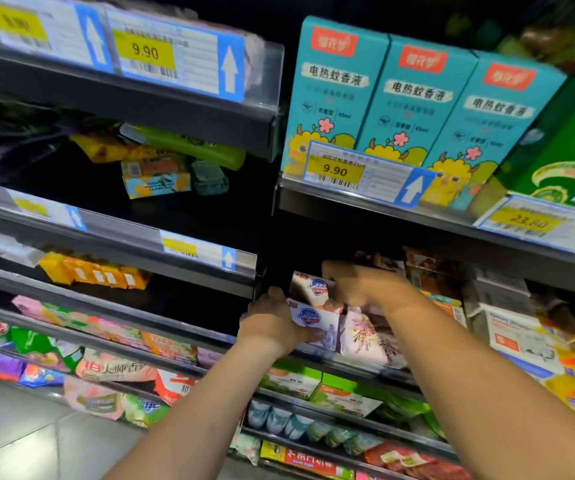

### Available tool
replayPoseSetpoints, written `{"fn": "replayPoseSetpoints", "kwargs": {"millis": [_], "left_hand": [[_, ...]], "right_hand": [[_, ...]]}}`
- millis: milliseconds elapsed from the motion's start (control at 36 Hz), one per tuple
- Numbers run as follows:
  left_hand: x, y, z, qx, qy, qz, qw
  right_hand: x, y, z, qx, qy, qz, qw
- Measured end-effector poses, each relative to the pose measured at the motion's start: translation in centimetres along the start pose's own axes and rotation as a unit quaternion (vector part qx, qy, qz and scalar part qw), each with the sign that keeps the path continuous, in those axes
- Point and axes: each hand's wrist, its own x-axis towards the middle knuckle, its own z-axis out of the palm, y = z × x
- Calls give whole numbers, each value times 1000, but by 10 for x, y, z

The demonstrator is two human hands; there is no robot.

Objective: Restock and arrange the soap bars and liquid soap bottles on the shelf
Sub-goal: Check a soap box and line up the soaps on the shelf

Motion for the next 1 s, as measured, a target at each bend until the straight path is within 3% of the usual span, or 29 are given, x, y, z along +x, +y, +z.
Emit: {"fn": "replayPoseSetpoints", "kwargs": {"millis": [83, 194, 389, 444, 528, 639, 778, 1000], "left_hand": [[-3, 2, -1, -9, 5, 1, 1000], [-5, -1, -7, -72, 5, 11, 997], [-5, -8, -10, -229, 57, -13, 972], [-8, -9, -10, -342, 76, -35, 936], [-14, -9, -13, -514, 84, -69, 851], [-26, 0, -17, -603, 105, -67, 788], [-42, 13, -9, -597, 101, -32, 795], [-61, 50, -3, -662, 36, 10, 748]], "right_hand": [[1, 3, -2, 17, 24, -8, 1000], [3, 9, -2, 2, 126, -3, 992], [-16, 21, 2, 185, 238, -5, 953], [-27, 18, -1, 259, 258, -12, 931], [-34, 22, 2, 315, 279, 17, 907], [-45, 30, 14, 432, 270, 36, 860], [-70, 42, 23, 482, 332, 20, 811], [-110, 66, 45, 500, 410, 69, 759]]}}
